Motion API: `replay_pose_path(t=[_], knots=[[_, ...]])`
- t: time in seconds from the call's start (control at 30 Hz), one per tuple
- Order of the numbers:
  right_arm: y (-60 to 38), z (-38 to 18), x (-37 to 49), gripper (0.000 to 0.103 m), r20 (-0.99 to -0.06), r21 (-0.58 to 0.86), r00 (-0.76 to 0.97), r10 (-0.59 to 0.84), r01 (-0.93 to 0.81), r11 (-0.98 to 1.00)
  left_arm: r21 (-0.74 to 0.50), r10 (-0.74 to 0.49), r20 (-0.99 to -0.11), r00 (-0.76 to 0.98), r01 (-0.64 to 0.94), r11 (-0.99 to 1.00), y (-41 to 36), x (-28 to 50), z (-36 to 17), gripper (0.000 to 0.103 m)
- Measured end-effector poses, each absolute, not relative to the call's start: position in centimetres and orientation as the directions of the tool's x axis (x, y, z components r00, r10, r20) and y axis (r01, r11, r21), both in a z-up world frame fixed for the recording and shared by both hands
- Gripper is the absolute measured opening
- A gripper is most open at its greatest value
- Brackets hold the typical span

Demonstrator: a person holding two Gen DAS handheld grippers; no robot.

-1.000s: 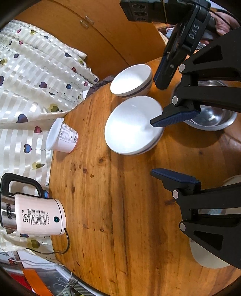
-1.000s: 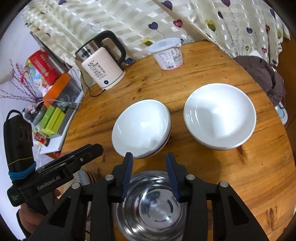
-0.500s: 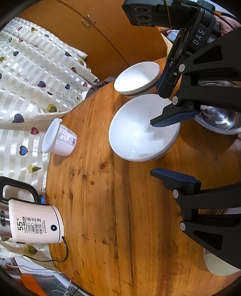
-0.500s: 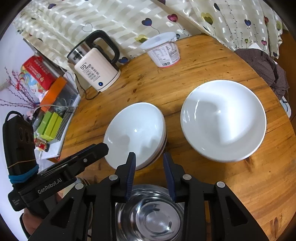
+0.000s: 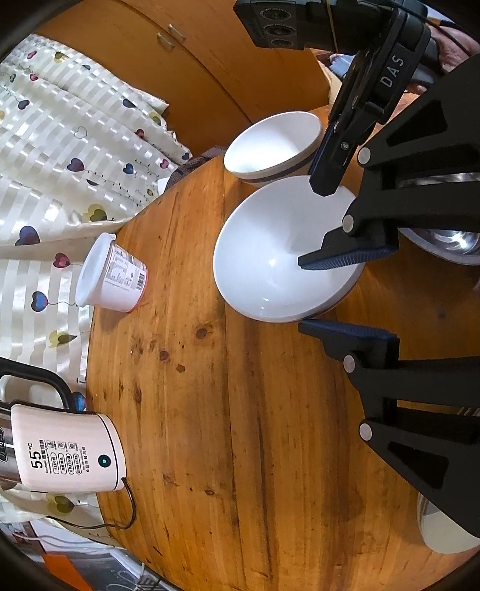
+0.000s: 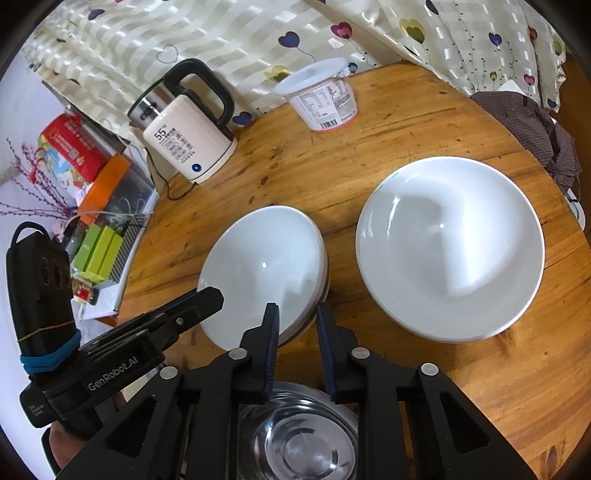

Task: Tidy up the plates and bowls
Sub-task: 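Lift the white bowl with both grippers and lower it into the steel bowl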

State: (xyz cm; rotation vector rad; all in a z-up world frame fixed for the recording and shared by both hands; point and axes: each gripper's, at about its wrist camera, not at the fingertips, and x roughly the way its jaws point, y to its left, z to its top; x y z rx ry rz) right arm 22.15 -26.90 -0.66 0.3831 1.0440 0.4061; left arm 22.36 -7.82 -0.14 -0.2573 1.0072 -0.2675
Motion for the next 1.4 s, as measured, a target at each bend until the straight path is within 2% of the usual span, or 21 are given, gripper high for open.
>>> replay_pose_path(t=[0.83,0.97,1.07,1.23,1.27,1.4], knots=[[-26.5,-0.4,22.8,0.020,-0.758,0.474,0.442,0.479,-0.132,0.871,-0.343,-0.348,-0.794,0.499,0.104,0.933,-7.8,22.6,-0.4,0.028],[-26.6,-0.8,23.3,0.027,-0.769,0.469,0.440,0.464,-0.106,0.877,-0.344,-0.339,-0.799,0.496,0.085,0.935,-7.5,23.1,-0.8,0.028],[-26.8,-0.9,23.7,0.027,-0.773,0.465,0.441,0.456,-0.096,0.880,-0.341,-0.332,-0.802,0.497,0.076,0.937,-7.4,23.6,-1.0,0.028],[-26.6,-1.0,24.3,0.026,-0.776,0.450,0.446,0.447,-0.105,0.887,-0.343,-0.338,-0.803,0.491,0.083,0.936,-7.6,24.2,-1.3,0.028],[-26.5,-1.0,24.3,0.022,-0.774,0.452,0.445,0.450,-0.110,0.885,-0.343,-0.341,-0.802,0.491,0.088,0.935,-7.7,24.1,-1.3,0.028],[-26.2,-1.0,24.2,0.020,-0.783,0.430,0.443,0.437,-0.124,0.894,-0.323,-0.326,-0.805,0.496,0.095,0.942,-8.0,23.9,-0.9,0.028]])
